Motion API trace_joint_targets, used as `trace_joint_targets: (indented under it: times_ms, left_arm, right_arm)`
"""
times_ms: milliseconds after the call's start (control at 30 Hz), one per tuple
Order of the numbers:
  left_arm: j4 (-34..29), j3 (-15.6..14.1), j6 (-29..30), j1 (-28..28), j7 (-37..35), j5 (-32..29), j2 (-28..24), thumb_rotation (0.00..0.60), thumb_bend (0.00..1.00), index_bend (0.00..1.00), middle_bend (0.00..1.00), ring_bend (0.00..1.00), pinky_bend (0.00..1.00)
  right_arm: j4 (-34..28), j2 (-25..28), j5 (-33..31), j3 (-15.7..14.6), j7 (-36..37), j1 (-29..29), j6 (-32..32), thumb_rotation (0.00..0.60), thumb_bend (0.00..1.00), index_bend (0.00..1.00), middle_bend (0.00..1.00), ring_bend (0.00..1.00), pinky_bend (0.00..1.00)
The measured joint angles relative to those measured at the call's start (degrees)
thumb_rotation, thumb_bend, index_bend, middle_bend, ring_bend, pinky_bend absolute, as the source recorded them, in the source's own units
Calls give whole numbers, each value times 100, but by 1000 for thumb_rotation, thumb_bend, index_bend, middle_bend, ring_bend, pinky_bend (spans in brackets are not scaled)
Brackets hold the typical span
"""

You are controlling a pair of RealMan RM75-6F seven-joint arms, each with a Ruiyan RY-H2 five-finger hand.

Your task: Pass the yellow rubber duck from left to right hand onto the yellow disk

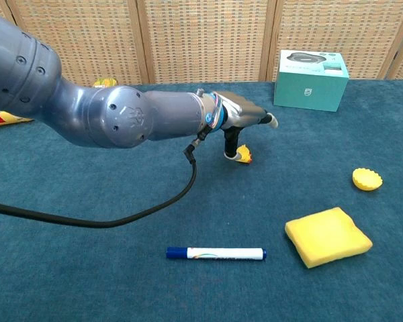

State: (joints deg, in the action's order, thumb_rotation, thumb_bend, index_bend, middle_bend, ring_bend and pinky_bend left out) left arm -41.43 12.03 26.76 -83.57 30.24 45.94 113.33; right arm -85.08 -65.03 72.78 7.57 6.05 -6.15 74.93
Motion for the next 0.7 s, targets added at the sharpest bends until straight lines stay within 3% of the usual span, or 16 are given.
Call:
trace_joint_targets:
  times_ms: [133, 400, 533, 700]
  left_arm:
    - [-819, 112, 521, 265, -185, 169, -591, 600, 354, 0, 0, 0, 0]
    - [-2953, 208, 1749, 1148, -400, 478, -2339, 600, 352, 0, 0, 0, 0]
    - [-3871, 109, 2459, 1740, -418, 615, -3052, 600, 347, 0, 0, 0, 0]
    - [-4958, -228, 3508, 2685, -363, 783, -3876, 600, 345, 0, 0, 0, 0]
  right_arm:
    - [-24, -9, 55, -16, -39, 1, 29, 600, 20, 67, 0, 0, 0]
    - [-161, -10, 261, -75, -128, -6, 109, 600, 20, 68, 0, 0, 0]
    - [-211, -17, 351, -108, -165, -18, 132, 600, 21, 67, 0, 0, 0]
    - [-286, -26, 429, -123, -205, -11, 218, 600, 34, 68, 0, 0, 0]
